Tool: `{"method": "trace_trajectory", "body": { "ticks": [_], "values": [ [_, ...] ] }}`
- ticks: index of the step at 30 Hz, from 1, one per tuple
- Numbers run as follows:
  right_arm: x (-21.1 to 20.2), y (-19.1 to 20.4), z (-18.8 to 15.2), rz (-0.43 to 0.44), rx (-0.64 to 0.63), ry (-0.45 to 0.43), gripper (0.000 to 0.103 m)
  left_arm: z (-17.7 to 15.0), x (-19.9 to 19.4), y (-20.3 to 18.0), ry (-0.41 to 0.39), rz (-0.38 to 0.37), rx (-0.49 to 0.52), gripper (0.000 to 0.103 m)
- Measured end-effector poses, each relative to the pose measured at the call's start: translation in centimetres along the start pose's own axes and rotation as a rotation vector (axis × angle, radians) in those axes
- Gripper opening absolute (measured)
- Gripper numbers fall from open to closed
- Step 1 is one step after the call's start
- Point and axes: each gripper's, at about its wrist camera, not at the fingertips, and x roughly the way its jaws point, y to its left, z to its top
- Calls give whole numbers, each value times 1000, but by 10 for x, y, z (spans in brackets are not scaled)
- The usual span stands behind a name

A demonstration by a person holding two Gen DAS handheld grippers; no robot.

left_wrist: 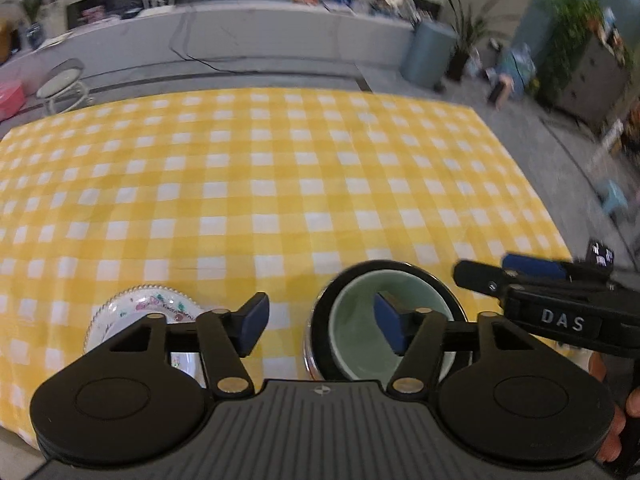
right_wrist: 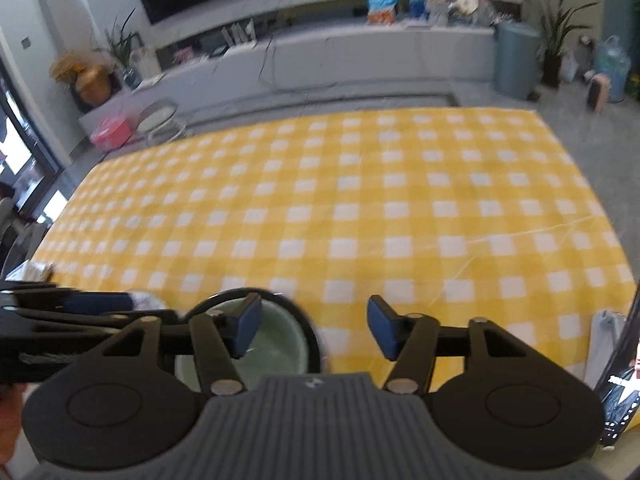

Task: Organize plates and bowls
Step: 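Grasp the rims of the nested bowl stack with the left gripper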

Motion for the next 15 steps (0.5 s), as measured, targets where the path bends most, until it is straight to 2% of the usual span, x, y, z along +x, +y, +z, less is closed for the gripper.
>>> {"method": "trace_trajectory", "body": {
  "ticks": [4, 7, 12, 15],
  "values": [
    [11, -17, -16, 16, 85, 4, 67, -15, 8, 10, -31, 1, -95, 76],
    [24, -26, -27, 59, 167, 23, 67, -27, 16, 16, -43, -23, -165, 76],
    [40, -39, -42, 113, 283, 48, 68, -47, 22, 28, -113, -78, -277, 76],
    [47, -43, -48, 150, 326, 76, 68, -55, 30, 41, -118, -88, -361, 76]
  ]
}}
